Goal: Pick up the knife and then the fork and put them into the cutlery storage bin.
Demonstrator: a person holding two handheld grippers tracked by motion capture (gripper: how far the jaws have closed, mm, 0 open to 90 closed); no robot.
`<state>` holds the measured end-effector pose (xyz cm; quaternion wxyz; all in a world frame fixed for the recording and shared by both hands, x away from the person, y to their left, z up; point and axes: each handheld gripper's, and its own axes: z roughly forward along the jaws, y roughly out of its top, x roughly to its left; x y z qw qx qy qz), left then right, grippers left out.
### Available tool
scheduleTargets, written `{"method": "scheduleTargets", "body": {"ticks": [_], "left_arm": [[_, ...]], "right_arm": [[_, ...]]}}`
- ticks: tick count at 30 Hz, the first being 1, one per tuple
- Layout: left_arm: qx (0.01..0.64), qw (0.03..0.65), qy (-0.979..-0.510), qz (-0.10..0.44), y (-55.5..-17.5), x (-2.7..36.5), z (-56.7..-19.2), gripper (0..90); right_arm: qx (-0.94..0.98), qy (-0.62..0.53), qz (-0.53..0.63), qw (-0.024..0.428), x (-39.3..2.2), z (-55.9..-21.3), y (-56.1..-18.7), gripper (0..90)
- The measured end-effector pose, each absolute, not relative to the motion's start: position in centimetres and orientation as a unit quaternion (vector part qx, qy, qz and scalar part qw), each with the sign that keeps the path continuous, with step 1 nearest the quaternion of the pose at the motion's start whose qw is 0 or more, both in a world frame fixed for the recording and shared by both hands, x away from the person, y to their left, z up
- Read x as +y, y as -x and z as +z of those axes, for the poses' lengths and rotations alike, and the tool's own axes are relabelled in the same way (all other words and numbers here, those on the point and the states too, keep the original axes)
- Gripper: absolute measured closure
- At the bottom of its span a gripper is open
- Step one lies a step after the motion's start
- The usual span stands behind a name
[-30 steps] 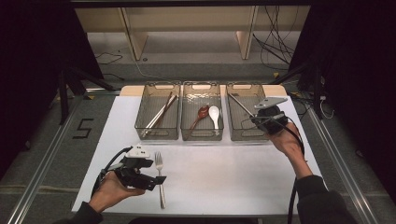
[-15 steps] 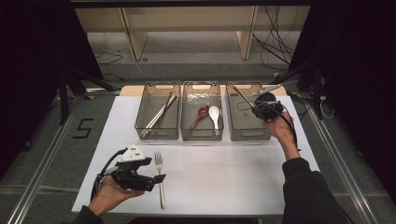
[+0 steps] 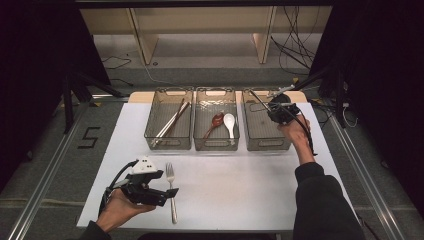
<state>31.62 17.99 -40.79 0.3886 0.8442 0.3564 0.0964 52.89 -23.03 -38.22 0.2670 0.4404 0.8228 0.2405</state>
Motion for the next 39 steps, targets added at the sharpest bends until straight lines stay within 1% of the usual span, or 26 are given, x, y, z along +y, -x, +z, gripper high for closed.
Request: {"method": "scheduleTargets", "body": {"ticks": [7, 15, 16, 17, 18, 20, 21, 22, 25, 27, 32, 35, 39], "left_arm": [[0.357, 0.39, -0.843, 0.096, -31.7, 18.1, -40.7, 20.1], [0.352, 0.387, -0.847, 0.096, -31.7, 17.9, -40.8, 20.1], [0.353, 0.386, -0.847, 0.095, -31.7, 17.9, -40.8, 20.1], [0.353, 0.386, -0.847, 0.095, -31.7, 17.9, -40.8, 20.1], [0.353, 0.385, -0.847, 0.095, -31.7, 17.9, -40.8, 20.1], [0.355, 0.384, -0.847, 0.095, -31.7, 17.9, -40.8, 20.1], [0.357, 0.383, -0.846, 0.095, -31.7, 17.9, -40.8, 20.1], [0.358, 0.383, -0.846, 0.095, -31.7, 17.9, -40.9, 20.1], [0.366, 0.375, -0.846, 0.096, -31.8, 18.0, -40.9, 20.0], [0.371, 0.369, -0.847, 0.095, -31.9, 18.0, -41.0, 19.9], [0.391, 0.348, -0.847, 0.091, -32.2, 18.0, -41.3, 19.7], [0.405, 0.332, -0.847, 0.089, -32.3, 18.1, -41.5, 19.0], [0.423, 0.317, -0.845, 0.083, -32.5, 18.2, -41.8, 19.0]], "right_arm": [[0.822, -0.448, 0.23, 0.266, -22.8, -38.8, -53.5, 88.5], [0.823, -0.443, 0.221, 0.28, -22.4, -39.3, -53.9, 87.3], [0.823, -0.442, 0.222, 0.28, -22.4, -39.4, -53.9, 85.3], [0.822, -0.441, 0.223, 0.282, -22.3, -39.5, -53.9, 76.4], [0.819, -0.445, 0.224, 0.285, -22.2, -39.5, -54.0, 70.1], [0.815, -0.442, 0.233, 0.292, -22.2, -39.2, -53.8, 69.4], [0.815, -0.441, 0.237, 0.29, -22.3, -39.0, -53.8, 67.6], [0.816, -0.441, 0.237, 0.289, -22.3, -38.9, -53.8, 64.3], [0.813, -0.444, 0.245, 0.286, -22.7, -38.4, -53.4, 59.7], [0.809, -0.446, 0.251, 0.288, -22.8, -38.1, -53.1, 54.2], [0.806, -0.449, 0.272, 0.272, -22.9, -37.3, -51.8, 41.9], [0.806, -0.447, 0.286, 0.261, -23.0, -36.8, -50.5, 36.8], [0.801, -0.441, 0.317, 0.253, -23.0, -36.2, -48.2, 35.4]]}}
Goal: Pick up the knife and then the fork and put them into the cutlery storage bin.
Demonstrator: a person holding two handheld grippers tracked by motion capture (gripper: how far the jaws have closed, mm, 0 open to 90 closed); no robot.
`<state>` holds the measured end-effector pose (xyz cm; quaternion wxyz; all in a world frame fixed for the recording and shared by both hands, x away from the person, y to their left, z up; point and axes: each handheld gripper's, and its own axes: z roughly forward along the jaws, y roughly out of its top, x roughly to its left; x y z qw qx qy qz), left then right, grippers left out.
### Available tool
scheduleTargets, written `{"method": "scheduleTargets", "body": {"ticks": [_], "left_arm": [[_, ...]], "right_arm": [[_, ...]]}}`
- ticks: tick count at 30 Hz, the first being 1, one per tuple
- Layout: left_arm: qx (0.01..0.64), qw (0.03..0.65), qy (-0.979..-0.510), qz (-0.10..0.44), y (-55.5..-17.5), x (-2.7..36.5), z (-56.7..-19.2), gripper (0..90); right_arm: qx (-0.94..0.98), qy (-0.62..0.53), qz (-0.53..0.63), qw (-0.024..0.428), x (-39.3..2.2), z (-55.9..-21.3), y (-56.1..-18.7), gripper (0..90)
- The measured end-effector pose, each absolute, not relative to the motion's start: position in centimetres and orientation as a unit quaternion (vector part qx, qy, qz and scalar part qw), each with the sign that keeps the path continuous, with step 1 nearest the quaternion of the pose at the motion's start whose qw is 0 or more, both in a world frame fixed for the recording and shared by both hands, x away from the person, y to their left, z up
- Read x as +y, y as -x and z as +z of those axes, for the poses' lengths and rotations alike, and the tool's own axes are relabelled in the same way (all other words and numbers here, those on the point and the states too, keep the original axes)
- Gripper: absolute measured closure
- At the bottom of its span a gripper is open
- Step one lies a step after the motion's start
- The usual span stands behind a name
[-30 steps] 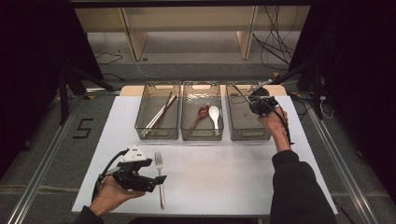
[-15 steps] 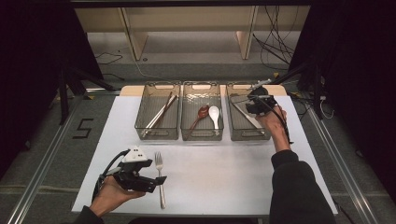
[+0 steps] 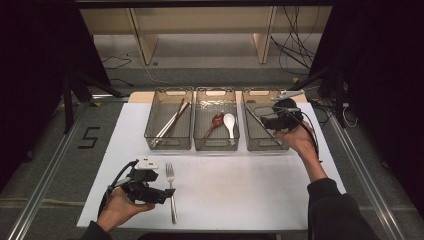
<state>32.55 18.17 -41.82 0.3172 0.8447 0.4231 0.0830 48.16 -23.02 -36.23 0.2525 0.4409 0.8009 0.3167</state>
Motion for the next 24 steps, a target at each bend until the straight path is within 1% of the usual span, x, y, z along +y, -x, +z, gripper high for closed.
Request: {"method": "scheduleTargets", "body": {"ticks": [4, 8, 12, 14, 18, 22, 24], "left_arm": [[0.433, 0.306, -0.844, 0.08, -32.6, 18.1, -42.1, 18.8], [0.442, 0.294, -0.844, 0.076, -32.8, 18.0, -42.3, 18.6], [0.44, 0.288, -0.848, 0.074, -32.8, 17.6, -42.6, 18.8], [0.439, 0.295, -0.846, 0.075, -32.8, 17.5, -42.6, 19.8], [0.428, 0.3, -0.85, 0.068, -32.6, 17.0, -42.9, 19.9], [0.412, 0.313, -0.854, 0.046, -32.4, 16.6, -43.0, 21.7], [0.409, 0.32, -0.853, 0.044, -32.3, 16.4, -43.0, 23.0]], "right_arm": [[0.81, -0.414, 0.335, 0.244, -22.7, -36.0, -45.1, 31.6], [0.815, -0.388, 0.361, 0.237, -22.4, -36.1, -41.8, 31.3], [0.811, -0.382, 0.384, 0.222, -22.2, -36.6, -39.3, 31.2], [0.811, -0.378, 0.391, 0.216, -22.2, -36.9, -38.3, 30.3], [0.805, -0.373, 0.406, 0.219, -22.3, -37.1, -36.4, 30.1], [0.797, -0.373, 0.425, 0.214, -22.7, -37.3, -34.7, 28.9], [0.795, -0.372, 0.432, 0.207, -22.9, -37.7, -33.8, 28.8]]}}
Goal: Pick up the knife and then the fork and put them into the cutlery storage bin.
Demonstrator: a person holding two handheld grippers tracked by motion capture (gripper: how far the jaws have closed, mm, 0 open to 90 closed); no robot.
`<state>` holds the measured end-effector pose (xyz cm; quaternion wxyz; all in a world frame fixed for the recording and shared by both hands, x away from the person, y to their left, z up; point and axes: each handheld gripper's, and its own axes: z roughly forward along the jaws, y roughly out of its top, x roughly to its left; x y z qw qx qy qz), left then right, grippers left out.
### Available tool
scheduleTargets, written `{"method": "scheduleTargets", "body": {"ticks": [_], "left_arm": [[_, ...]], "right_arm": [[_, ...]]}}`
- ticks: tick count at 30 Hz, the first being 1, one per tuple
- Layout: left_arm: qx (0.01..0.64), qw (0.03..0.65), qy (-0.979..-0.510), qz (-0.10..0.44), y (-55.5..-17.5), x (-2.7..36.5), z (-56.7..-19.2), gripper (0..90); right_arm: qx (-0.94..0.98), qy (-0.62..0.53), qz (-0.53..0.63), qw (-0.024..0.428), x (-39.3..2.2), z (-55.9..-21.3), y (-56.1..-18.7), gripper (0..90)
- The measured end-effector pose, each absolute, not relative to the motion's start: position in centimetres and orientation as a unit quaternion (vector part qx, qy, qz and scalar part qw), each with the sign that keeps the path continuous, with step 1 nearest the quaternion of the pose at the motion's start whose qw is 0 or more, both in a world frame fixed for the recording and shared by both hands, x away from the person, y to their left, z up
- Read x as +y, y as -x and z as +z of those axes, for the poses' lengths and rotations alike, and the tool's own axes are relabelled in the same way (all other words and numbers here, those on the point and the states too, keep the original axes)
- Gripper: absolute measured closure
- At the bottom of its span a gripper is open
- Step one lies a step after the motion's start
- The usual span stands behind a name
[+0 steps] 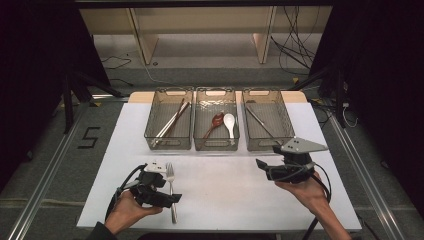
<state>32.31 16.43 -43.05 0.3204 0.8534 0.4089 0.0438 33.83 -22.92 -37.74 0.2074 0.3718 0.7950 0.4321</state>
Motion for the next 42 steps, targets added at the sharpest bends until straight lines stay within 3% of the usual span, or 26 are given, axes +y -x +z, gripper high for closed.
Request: {"method": "scheduleTargets", "body": {"ticks": [15, 22, 27, 42], "left_arm": [[0.384, 0.306, -0.871, 0.015, -32.3, 15.8, -43.5, 52.4], [0.368, 0.277, -0.888, 0.001, -32.2, 15.2, -44.4, 77.2], [0.364, 0.26, -0.894, -0.003, -32.4, 14.9, -45.3, 88.1], [0.358, 0.206, -0.91, -0.034, -32.8, 14.5, -46.6, 89.0]], "right_arm": [[0.791, -0.381, 0.449, 0.166, -23.9, -40.0, -30.0, 27.9], [0.794, -0.378, 0.449, 0.161, -23.6, -40.3, -29.5, 27.9], [0.797, -0.375, 0.445, 0.16, -23.5, -40.4, -29.4, 27.9], [0.799, -0.372, 0.446, 0.155, -23.4, -40.5, -29.4, 28.6]]}}
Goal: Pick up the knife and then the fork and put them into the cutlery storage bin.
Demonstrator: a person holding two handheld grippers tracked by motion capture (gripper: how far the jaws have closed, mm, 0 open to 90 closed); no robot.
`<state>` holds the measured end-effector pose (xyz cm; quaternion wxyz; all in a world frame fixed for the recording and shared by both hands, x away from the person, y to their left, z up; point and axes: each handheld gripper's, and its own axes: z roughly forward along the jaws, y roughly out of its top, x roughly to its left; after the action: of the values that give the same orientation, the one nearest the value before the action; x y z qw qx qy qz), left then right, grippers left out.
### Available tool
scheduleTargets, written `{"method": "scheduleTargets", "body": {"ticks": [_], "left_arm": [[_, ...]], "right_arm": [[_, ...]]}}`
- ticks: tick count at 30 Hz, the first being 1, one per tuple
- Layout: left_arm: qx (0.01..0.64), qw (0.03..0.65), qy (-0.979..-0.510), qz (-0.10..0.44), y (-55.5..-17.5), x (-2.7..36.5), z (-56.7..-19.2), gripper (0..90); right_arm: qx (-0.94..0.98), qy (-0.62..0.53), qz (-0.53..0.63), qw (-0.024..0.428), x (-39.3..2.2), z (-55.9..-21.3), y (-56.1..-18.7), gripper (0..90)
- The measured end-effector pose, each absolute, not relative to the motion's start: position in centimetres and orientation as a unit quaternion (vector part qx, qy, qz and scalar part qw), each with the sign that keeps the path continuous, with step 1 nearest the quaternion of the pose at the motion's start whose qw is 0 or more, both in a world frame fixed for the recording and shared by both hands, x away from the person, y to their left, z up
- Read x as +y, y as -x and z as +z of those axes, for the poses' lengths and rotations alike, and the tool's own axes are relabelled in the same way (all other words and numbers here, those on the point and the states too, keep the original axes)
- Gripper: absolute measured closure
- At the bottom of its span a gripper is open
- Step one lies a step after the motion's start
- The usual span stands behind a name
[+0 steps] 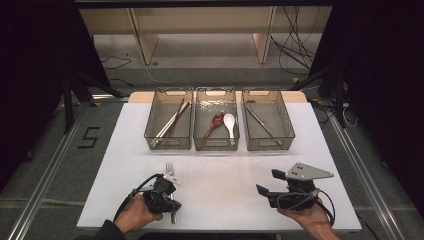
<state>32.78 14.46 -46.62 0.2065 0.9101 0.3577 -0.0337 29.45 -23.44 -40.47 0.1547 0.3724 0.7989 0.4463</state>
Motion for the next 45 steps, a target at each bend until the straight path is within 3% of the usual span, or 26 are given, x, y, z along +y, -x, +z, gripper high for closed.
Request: {"method": "scheduleTargets", "body": {"ticks": [23, 31, 35, 45], "left_arm": [[0.389, 0.114, -0.911, -0.074, -34.2, 18.6, -46.4, 89.0], [0.414, 0.099, -0.903, -0.056, -34.9, 20.4, -46.3, 88.9], [0.425, 0.082, -0.901, -0.019, -35.0, 20.9, -46.1, 88.9], [0.425, 0.115, -0.898, -0.013, -35.4, 21.0, -44.7, 86.9]], "right_arm": [[0.798, -0.367, 0.45, 0.16, -23.5, -40.1, -29.3, 29.2], [0.799, -0.366, 0.449, 0.16, -23.4, -40.1, -29.3, 29.2], [0.8, -0.366, 0.448, 0.16, -23.4, -40.1, -29.3, 29.3], [0.8, -0.366, 0.448, 0.161, -23.4, -40.1, -29.4, 29.5]]}}
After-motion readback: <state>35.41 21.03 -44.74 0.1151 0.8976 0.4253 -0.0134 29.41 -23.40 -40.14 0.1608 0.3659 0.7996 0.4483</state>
